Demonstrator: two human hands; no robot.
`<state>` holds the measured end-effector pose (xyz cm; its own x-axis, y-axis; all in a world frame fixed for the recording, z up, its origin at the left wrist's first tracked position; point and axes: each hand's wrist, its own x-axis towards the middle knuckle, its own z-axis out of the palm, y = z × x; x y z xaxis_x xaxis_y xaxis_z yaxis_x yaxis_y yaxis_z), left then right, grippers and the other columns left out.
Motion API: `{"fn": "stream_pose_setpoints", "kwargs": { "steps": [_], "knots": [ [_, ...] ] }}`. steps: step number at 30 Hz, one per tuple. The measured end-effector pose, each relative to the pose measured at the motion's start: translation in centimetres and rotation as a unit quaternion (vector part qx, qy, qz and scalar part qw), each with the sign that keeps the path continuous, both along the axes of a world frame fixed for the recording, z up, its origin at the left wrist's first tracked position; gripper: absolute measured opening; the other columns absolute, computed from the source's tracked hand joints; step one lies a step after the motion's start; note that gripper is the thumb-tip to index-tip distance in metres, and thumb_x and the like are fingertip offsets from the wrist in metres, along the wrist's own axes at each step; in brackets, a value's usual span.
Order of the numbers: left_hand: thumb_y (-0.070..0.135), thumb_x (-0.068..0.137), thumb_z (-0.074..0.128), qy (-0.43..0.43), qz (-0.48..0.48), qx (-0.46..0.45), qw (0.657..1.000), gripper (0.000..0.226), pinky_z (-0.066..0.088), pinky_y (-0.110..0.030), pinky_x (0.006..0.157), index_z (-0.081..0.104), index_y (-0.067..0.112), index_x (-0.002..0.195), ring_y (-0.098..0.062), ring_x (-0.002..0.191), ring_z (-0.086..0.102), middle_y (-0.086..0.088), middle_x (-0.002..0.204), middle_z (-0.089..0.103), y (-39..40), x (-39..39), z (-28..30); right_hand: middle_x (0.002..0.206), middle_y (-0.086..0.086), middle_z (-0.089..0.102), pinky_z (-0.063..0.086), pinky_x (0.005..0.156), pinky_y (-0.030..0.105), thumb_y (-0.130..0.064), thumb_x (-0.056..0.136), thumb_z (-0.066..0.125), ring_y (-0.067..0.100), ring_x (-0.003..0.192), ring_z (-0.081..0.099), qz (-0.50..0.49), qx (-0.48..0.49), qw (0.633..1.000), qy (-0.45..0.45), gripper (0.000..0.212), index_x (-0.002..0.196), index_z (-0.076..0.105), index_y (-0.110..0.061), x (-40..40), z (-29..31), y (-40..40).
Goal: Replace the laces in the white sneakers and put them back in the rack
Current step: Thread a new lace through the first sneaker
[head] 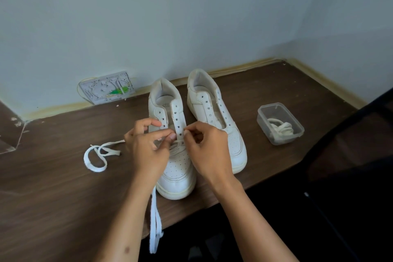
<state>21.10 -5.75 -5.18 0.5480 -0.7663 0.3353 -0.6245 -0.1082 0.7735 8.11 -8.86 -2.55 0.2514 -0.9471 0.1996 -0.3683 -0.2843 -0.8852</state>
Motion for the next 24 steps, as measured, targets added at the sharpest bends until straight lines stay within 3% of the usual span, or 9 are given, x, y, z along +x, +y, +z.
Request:
{"fn": "stream_pose_setpoints", "kwargs": {
  "steps": [2, 3, 5, 10, 12, 14, 17, 24],
  "knots": [
    [0.012, 0.081, 0.077, 0.033, -0.021, -0.014, 0.999, 0.042, 0.040, -0.032, 0.096, 0.062, 0.051, 0.076, -0.027, 0.117, 0.044, 0.026, 0.103, 0.046, -0.1, 0.2, -0.2, 0.074, -0.006, 0.068, 0.053, 0.067, 0.026, -0.016, 0.092, 0.061, 0.008, 0.070, 0.063, -0.001, -0.008, 1.000, 0.009, 0.010, 0.091, 0.071, -0.013, 0.1, -0.1, 0.2],
    [0.011, 0.081, 0.077, 0.046, -0.031, -0.014, 0.998, 0.043, 0.039, -0.024, 0.094, 0.061, 0.051, 0.075, -0.025, 0.117, 0.044, 0.025, 0.103, 0.046, 0.0, 0.4, -0.2, 0.075, -0.006, 0.067, 0.053, 0.067, 0.026, -0.015, 0.092, 0.061, 0.008, 0.070, 0.063, 0.000, -0.012, 1.000, 0.012, 0.010, 0.092, 0.071, -0.013, 0.1, -0.1, 0.3],
    [0.012, 0.082, 0.077, 0.076, -0.054, 0.003, 0.996, 0.038, 0.033, -0.010, 0.086, 0.064, 0.048, 0.076, -0.017, 0.117, 0.043, 0.022, 0.106, 0.046, 0.1, 0.9, -0.1, 0.075, -0.006, 0.067, 0.054, 0.066, 0.026, -0.015, 0.092, 0.062, 0.008, 0.069, 0.063, 0.002, -0.014, 1.000, 0.013, 0.010, 0.091, 0.071, -0.013, 0.0, -0.1, 0.4],
    [0.016, 0.085, 0.073, 0.159, -0.108, 0.075, 0.978, 0.018, 0.028, 0.006, 0.075, 0.070, 0.033, 0.084, -0.005, 0.118, 0.039, 0.012, 0.118, 0.047, 0.7, 2.0, 0.9, 0.074, -0.008, 0.067, 0.054, 0.066, 0.026, -0.016, 0.093, 0.062, 0.007, 0.069, 0.064, 0.006, -0.016, 1.000, 0.013, 0.009, 0.090, 0.071, -0.014, 0.2, -0.3, 0.6],
    [0.019, 0.085, 0.073, 0.132, -0.112, 0.083, 0.981, 0.017, 0.029, -0.001, 0.084, 0.070, 0.035, 0.083, -0.005, 0.119, 0.037, 0.019, 0.115, 0.045, 0.8, 2.1, 1.1, 0.075, -0.008, 0.067, 0.053, 0.066, 0.025, -0.017, 0.094, 0.062, 0.007, 0.070, 0.064, 0.005, -0.020, 1.000, 0.021, 0.009, 0.091, 0.070, -0.015, 0.2, -0.4, 0.6],
    [0.021, 0.083, 0.075, 0.046, -0.093, 0.084, 0.991, 0.022, 0.029, -0.021, 0.098, 0.068, 0.041, 0.079, -0.010, 0.121, 0.034, 0.024, 0.113, 0.044, 0.8, 2.1, 1.2, 0.076, -0.007, 0.067, 0.053, 0.066, 0.025, -0.018, 0.094, 0.062, 0.007, 0.070, 0.064, 0.005, -0.025, 0.999, 0.026, 0.009, 0.091, 0.070, -0.015, 0.2, -0.4, 0.6],
    [0.026, 0.079, 0.078, -0.058, -0.077, 0.078, 0.992, 0.025, 0.026, -0.040, 0.106, 0.068, 0.048, 0.077, -0.019, 0.130, 0.023, 0.026, 0.125, 0.041, 1.1, 2.3, 1.5, 0.077, -0.008, 0.067, 0.053, 0.068, 0.026, -0.018, 0.094, 0.062, 0.007, 0.072, 0.064, 0.006, -0.031, 0.999, 0.029, 0.009, 0.091, 0.070, -0.015, 0.3, -0.5, 0.6],
    [0.019, 0.080, 0.077, 0.040, -0.084, 0.068, 0.993, 0.031, 0.022, -0.032, 0.103, 0.067, 0.048, 0.073, -0.018, 0.131, 0.027, 0.027, 0.128, 0.041, 1.1, 2.2, 1.3, 0.075, -0.010, 0.067, 0.053, 0.067, 0.023, -0.016, 0.094, 0.063, 0.006, 0.072, 0.063, 0.020, -0.020, 0.999, 0.026, 0.009, 0.090, 0.071, -0.016, 0.1, -0.5, 0.4]
  ]
}}
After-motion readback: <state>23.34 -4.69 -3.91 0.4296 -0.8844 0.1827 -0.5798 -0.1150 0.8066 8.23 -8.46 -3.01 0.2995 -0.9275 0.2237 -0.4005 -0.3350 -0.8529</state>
